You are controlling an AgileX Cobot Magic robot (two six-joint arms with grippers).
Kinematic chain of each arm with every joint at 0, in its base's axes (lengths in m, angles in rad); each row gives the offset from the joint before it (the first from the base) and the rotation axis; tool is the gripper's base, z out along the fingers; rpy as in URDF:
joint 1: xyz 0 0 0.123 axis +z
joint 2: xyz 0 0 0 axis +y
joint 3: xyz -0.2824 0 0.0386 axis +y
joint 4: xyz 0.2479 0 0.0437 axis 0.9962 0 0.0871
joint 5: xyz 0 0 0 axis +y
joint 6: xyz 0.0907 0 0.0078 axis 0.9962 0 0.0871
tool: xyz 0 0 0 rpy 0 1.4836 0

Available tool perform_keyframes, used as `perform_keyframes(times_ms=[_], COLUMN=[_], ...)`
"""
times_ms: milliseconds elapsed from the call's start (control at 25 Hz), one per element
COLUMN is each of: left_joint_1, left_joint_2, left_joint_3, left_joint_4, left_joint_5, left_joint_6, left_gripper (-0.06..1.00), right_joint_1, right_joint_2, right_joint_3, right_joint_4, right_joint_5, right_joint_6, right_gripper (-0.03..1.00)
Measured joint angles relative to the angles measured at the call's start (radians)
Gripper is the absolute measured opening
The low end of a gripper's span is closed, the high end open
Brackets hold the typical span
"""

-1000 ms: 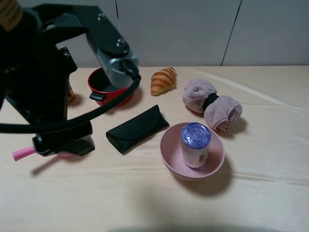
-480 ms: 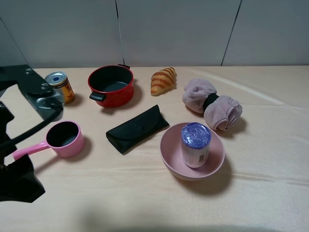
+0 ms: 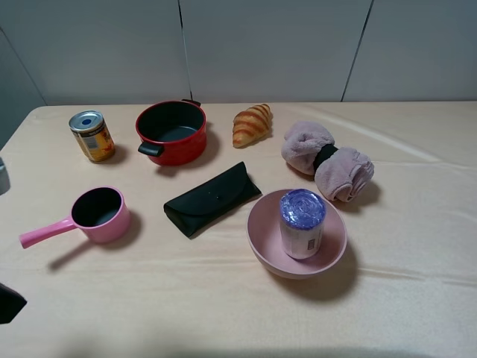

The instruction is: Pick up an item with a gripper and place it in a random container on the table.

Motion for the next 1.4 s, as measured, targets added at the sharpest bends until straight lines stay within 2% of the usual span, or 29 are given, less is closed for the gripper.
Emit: perform_keyframes(times_ms=[120,480,880,1040,1400], left_joint_1=[0.049,0.230,0.447,0.482,0.488], left_joint_2=[-0.076,-0.274,-0.530,-0.625,-0.761], left_joint_3=[0.059,0.066,0.066,0.066,0.066], left_joint_4=[-0.027,-0.046,-0.128,-0.142,-0.149], left_joint_5=[-0.039,-0.058,-0.054,-0.052,-0.044], left_joint_6=[0.016,0.061,0.184,0.212,0.235], left_gripper=[0.99,0.99,0.99,0.99,0.99], right_joint_1=[0.000,0.000,0.000,0.000,0.000], right_joint_2=[0.000,0.000,0.000,0.000,0.000], right_joint_3=[0.000,0.000,0.000,0.000,0.000], right_joint_4=[0.000,0.000,0.001,0.001,0.003], right_joint_5=[0.000,0.000,0.000,0.000,0.000], right_joint_6=[0.000,0.000,0.000,0.000,0.000], right_gripper=[0.69,0.69,0.69,0.69,0.69])
